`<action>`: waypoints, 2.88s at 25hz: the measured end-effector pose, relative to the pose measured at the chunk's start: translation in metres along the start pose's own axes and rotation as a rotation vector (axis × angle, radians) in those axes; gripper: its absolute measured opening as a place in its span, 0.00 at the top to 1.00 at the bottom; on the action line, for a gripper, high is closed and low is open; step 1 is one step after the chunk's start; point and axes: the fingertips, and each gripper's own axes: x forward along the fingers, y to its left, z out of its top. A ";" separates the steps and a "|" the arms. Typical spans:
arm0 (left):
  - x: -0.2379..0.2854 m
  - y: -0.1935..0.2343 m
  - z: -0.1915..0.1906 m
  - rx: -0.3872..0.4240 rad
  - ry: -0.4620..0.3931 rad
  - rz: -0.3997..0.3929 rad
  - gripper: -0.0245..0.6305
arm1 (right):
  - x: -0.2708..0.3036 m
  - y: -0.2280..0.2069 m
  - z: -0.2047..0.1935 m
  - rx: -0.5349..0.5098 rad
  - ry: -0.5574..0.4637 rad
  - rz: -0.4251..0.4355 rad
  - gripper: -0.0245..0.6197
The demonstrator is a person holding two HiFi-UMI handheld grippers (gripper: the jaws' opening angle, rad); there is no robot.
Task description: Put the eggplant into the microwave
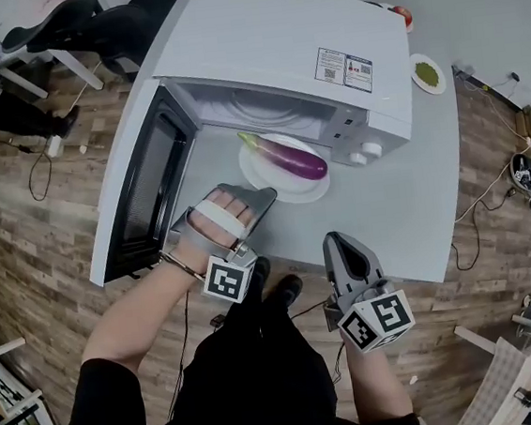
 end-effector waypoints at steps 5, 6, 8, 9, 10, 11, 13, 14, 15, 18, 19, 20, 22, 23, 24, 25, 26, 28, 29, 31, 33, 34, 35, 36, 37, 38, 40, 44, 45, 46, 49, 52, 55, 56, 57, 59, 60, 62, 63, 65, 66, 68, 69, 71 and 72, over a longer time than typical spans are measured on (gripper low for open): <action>0.007 0.003 -0.017 -0.001 0.039 -0.001 0.94 | 0.011 0.001 0.004 -0.006 0.014 0.017 0.94; 0.010 0.005 -0.022 0.000 0.049 0.003 0.94 | 0.014 0.000 0.005 -0.007 0.017 0.018 0.94; 0.016 0.007 -0.031 -0.004 0.069 0.011 0.94 | 0.018 0.000 0.006 -0.016 0.022 0.031 0.94; 0.020 0.008 -0.035 -0.007 0.078 0.013 0.94 | 0.020 0.001 0.006 -0.020 0.026 0.040 0.94; 0.023 0.007 -0.039 -0.011 0.087 0.014 0.94 | 0.022 0.002 0.005 -0.023 0.031 0.046 0.94; 0.026 0.007 -0.043 -0.013 0.097 0.015 0.94 | 0.024 0.003 0.005 -0.023 0.034 0.051 0.94; 0.035 0.007 -0.051 -0.019 0.118 0.018 0.94 | 0.028 0.001 0.005 -0.021 0.038 0.057 0.94; 0.039 0.007 -0.054 -0.023 0.127 0.018 0.94 | 0.030 -0.001 0.005 -0.020 0.039 0.059 0.94; 0.043 0.007 -0.056 -0.028 0.134 0.017 0.94 | 0.032 -0.003 0.005 -0.020 0.039 0.062 0.94; 0.052 0.003 -0.060 -0.035 0.145 0.006 0.94 | 0.036 -0.007 0.003 -0.017 0.045 0.068 0.94; 0.055 0.002 -0.061 -0.036 0.148 0.004 0.94 | 0.038 -0.009 0.002 -0.015 0.047 0.070 0.94; 0.058 0.002 -0.063 -0.036 0.151 0.002 0.94 | 0.040 -0.010 0.002 -0.014 0.049 0.072 0.94; 0.064 0.000 -0.067 -0.039 0.159 0.000 0.94 | 0.044 -0.014 0.000 -0.011 0.055 0.075 0.94; 0.067 0.000 -0.069 -0.043 0.161 0.001 0.94 | 0.047 -0.016 -0.001 -0.010 0.059 0.077 0.94; 0.069 0.000 -0.071 -0.046 0.164 0.003 0.94 | 0.050 -0.017 -0.002 -0.010 0.063 0.079 0.94; 0.072 0.001 -0.072 -0.050 0.165 0.005 0.94 | 0.053 -0.018 -0.003 -0.009 0.067 0.081 0.94; 0.075 0.001 -0.074 -0.054 0.167 0.006 0.94 | 0.055 -0.019 -0.003 -0.008 0.072 0.081 0.94; 0.081 0.000 -0.077 -0.063 0.170 0.005 0.94 | 0.061 -0.021 -0.005 -0.007 0.081 0.085 0.94; 0.084 0.000 -0.078 -0.066 0.171 0.005 0.94 | 0.064 -0.022 -0.006 -0.006 0.084 0.088 0.94; 0.091 -0.003 -0.081 -0.069 0.173 0.004 0.94 | 0.070 -0.024 -0.007 -0.005 0.090 0.093 0.94; 0.097 -0.005 -0.085 -0.069 0.176 0.003 0.94 | 0.076 -0.027 -0.007 -0.005 0.094 0.095 0.94; 0.100 -0.006 -0.087 -0.069 0.179 0.002 0.94 | 0.078 -0.028 -0.006 -0.006 0.095 0.095 0.94; 0.102 -0.007 -0.088 -0.069 0.181 0.001 0.94 | 0.081 -0.029 -0.005 -0.007 0.096 0.095 0.94; 0.104 -0.007 -0.090 -0.070 0.184 -0.001 0.94 | 0.082 -0.030 -0.004 -0.007 0.095 0.094 0.94; 0.106 -0.008 -0.091 -0.070 0.186 -0.003 0.94 | 0.084 -0.031 -0.003 -0.006 0.095 0.093 0.94; 0.108 -0.008 -0.093 -0.069 0.187 -0.005 0.94 | 0.085 -0.032 -0.002 -0.004 0.094 0.091 0.94; 0.112 -0.008 -0.096 -0.065 0.190 -0.008 0.94 | 0.086 -0.035 -0.001 0.002 0.093 0.088 0.94; 0.120 -0.007 -0.103 -0.059 0.203 -0.024 0.94 | 0.089 -0.039 -0.001 0.010 0.095 0.081 0.94; 0.122 -0.008 -0.104 -0.059 0.207 -0.033 0.94 | 0.090 -0.040 0.000 0.016 0.095 0.080 0.94; 0.124 -0.008 -0.106 -0.058 0.211 -0.041 0.94 | 0.090 -0.040 0.001 0.025 0.091 0.080 0.94; 0.130 -0.006 -0.111 -0.059 0.225 -0.057 0.94 | 0.090 -0.041 0.007 0.051 0.074 0.079 0.94; 0.135 -0.003 -0.115 -0.069 0.243 -0.073 0.94 | 0.090 -0.042 0.010 0.053 0.066 0.079 0.94; 0.140 -0.001 -0.118 -0.065 0.260 -0.093 0.94 | 0.089 -0.045 0.009 0.059 0.062 0.070 0.94; 0.141 -0.001 -0.119 -0.063 0.264 -0.101 0.94 | 0.088 -0.045 0.009 0.063 0.061 0.068 0.94; 0.142 -0.001 -0.119 -0.064 0.268 -0.109 0.94 | 0.087 -0.045 0.008 0.066 0.060 0.066 0.94; 0.143 -0.001 -0.121 -0.071 0.276 -0.124 0.94 | 0.085 -0.044 0.007 0.069 0.061 0.063 0.94; 0.143 -0.002 -0.121 -0.072 0.281 -0.131 0.94 | 0.084 -0.044 0.007 0.068 0.062 0.061 0.94; 0.145 -0.001 -0.123 -0.066 0.291 -0.141 0.94 | 0.081 -0.046 0.007 0.067 0.061 0.054 0.94; 0.145 0.000 -0.124 -0.058 0.298 -0.144 0.94 | 0.080 -0.046 0.008 0.067 0.059 0.051 0.94; 0.145 0.000 -0.126 -0.068 0.307 -0.175 0.94 | 0.077 -0.046 0.011 0.068 0.052 0.044 0.94; 0.145 -0.006 -0.123 -0.111 0.300 -0.219 0.94 | 0.076 -0.046 0.013 0.069 0.051 0.039 0.94; 0.145 -0.019 -0.116 -0.215 0.285 -0.312 0.94 | 0.073 -0.046 0.014 0.071 0.048 0.033 0.94; 0.145 -0.018 -0.118 -0.221 0.293 -0.323 0.93 | 0.072 -0.045 0.015 0.072 0.044 0.035 0.94; 0.146 -0.011 -0.124 -0.182 0.325 -0.318 0.92 | 0.070 -0.045 0.016 0.077 0.038 0.034 0.94; 0.145 -0.009 -0.125 -0.173 0.333 -0.324 0.91 | 0.070 -0.044 0.016 0.081 0.037 0.030 0.94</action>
